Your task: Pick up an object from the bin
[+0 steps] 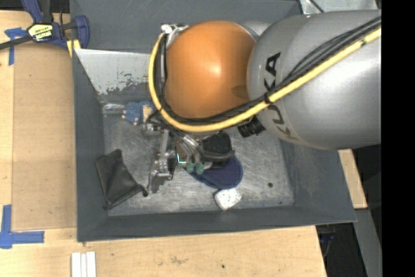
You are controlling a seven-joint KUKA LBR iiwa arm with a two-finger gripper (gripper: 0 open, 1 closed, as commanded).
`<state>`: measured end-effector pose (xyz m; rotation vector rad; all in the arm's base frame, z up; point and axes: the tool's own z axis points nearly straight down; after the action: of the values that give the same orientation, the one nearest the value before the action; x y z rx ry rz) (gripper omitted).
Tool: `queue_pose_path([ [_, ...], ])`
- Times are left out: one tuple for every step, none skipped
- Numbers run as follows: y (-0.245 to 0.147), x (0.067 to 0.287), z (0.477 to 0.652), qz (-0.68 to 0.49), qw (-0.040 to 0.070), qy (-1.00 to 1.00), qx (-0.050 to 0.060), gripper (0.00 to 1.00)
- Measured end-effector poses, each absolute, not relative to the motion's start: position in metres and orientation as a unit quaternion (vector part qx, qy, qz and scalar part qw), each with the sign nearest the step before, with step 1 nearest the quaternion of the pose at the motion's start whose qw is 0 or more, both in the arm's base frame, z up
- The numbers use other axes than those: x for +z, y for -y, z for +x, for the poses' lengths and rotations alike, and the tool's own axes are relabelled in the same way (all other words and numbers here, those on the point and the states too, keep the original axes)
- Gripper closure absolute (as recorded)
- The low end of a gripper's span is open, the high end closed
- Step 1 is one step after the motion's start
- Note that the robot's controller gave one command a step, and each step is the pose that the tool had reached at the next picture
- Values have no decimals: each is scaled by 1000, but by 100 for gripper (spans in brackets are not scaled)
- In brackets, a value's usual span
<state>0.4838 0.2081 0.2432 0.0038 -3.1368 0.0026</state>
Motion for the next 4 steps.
queue_pose_path([
  [-243,72,497,232,-2,973,2,0],
  [-236,101,513,399,-3,917,0,0],
  [-245,112,505,569,-3,822,-1,0],
  [-238,73,516,657,1,754,4,0],
])
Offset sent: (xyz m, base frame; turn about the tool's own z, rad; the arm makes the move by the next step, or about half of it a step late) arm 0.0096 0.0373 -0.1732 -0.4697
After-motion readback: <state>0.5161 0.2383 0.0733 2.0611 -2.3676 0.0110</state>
